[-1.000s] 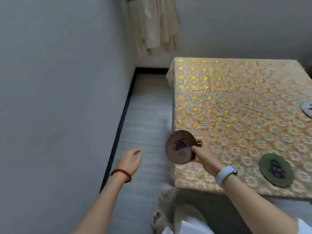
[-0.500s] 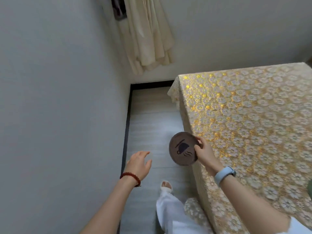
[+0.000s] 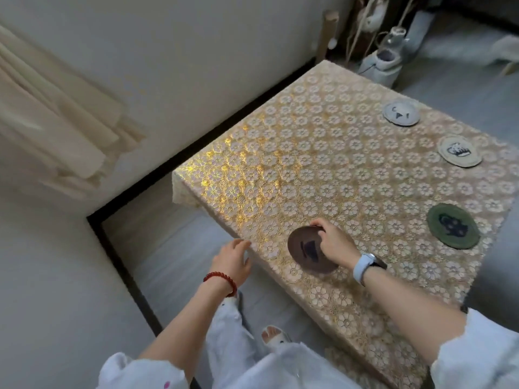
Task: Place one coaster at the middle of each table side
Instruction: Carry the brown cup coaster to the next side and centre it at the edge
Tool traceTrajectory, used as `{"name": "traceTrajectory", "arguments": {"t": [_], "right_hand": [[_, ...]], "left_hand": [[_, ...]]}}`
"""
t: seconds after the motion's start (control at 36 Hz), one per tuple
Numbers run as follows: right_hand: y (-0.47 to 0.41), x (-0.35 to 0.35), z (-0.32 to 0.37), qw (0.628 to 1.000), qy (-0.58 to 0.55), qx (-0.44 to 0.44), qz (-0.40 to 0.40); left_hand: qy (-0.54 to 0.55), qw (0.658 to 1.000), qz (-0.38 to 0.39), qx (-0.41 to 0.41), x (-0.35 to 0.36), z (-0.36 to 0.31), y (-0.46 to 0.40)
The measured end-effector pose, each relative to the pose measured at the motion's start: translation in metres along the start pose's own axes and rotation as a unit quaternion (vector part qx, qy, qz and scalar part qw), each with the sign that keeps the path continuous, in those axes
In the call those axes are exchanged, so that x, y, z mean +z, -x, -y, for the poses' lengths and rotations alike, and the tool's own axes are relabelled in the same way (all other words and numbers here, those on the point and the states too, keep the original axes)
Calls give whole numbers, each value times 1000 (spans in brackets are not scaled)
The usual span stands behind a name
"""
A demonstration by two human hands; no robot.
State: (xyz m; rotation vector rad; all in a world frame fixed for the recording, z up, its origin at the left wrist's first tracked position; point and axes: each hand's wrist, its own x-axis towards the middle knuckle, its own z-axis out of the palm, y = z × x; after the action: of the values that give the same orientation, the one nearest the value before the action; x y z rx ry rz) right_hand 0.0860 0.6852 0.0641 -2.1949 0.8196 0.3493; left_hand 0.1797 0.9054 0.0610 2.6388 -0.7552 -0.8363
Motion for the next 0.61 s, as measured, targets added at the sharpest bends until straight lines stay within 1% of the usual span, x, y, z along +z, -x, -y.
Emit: {"name": "traceTrajectory", "arguments": {"t": [0.06,0.17,0.25,0.31,0.36,0.39,0.44,0.47,0.56,0.61], "right_hand": [[-10,-7,8,999,40,0,22],[-31,-7,34,992,98,-33,69],[-52,4,47,992,116,-14,52],[-63,10,51,994,108,25,14],[-64,19,48,994,62,77,-47],[-61,25,45,991,13,105,-79],[-49,37,37,975,-85,163,-128],[-41,44,32,965,-117,192,-136],[-20,67,17,940,-189,256,-122],[-12,78,12,942,-166,260,-134]], "left_hand": [[-11,999,34,26,-4,-2,-26],[-54,991,96,72,-12,5,-76],[-83,982,123,114,-18,14,-108],[-103,977,132,135,-21,18,-124],[-137,967,140,161,-22,22,-138],[-151,962,143,174,-22,23,-144],[-181,951,147,201,-19,24,-155],[-197,945,146,215,-18,23,-159],[-242,923,152,258,-11,17,-167],[-263,910,151,283,-4,11,-174]]}}
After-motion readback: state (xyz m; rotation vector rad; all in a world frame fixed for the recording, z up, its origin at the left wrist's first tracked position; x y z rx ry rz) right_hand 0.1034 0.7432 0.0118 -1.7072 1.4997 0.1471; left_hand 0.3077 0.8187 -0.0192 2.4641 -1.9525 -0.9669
